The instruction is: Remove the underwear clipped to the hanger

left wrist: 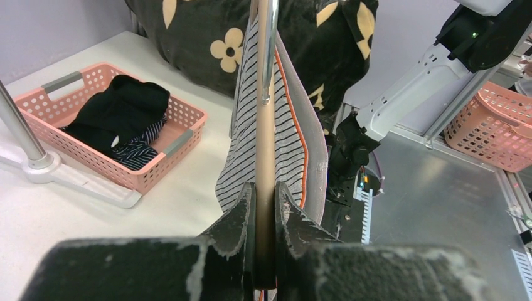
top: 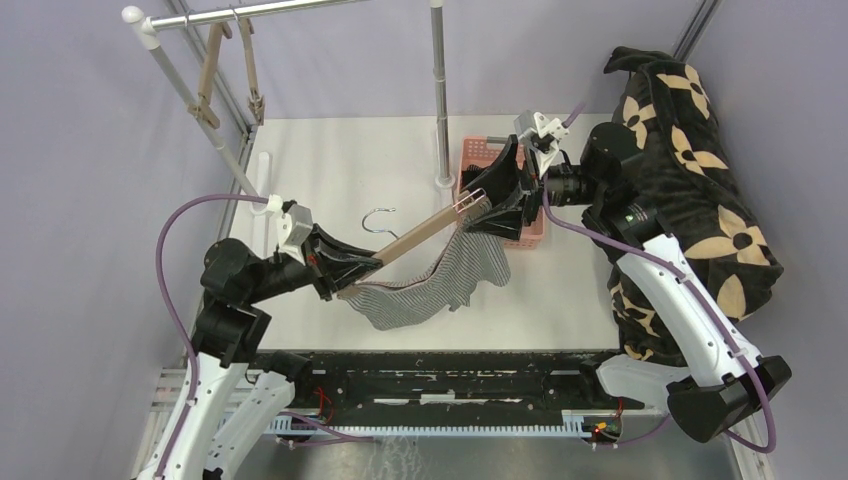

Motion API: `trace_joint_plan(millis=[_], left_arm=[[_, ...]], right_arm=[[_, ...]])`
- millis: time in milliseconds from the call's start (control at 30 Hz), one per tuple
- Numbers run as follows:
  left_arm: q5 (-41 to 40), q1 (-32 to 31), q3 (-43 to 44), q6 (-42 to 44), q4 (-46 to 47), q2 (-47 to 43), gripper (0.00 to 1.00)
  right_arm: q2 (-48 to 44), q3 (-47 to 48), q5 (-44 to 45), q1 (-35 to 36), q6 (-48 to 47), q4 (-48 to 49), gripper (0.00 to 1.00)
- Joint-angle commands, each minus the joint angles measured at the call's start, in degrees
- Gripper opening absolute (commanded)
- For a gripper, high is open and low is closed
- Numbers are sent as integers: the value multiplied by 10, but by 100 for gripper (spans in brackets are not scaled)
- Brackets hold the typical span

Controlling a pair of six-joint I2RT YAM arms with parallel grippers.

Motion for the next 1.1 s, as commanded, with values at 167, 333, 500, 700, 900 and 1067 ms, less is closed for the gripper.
trace_joint_plan(millis=[167,333,500,700,900,1067], left_arm=[[16,0,-19,-56,95,9,3],[15,-1,-28,-82,131,8,3],[13,0,-29,-101,152,8,3],[11,0,-40,-114,173,10,3],[7,0,-49,-122,192,10,3],[-14,0,-76,-159,268,4,3]], right_arm=[[1,10,-31,-2,35,67,67],[6,4,-33,-2,43,71,56],[9,-5,-38,-2,59,93,45],[9,-9,-40,-2,69,111,1],[-6,-20,-6,-2,67,115,64],[-24,-53,14,-2,74,138,76]])
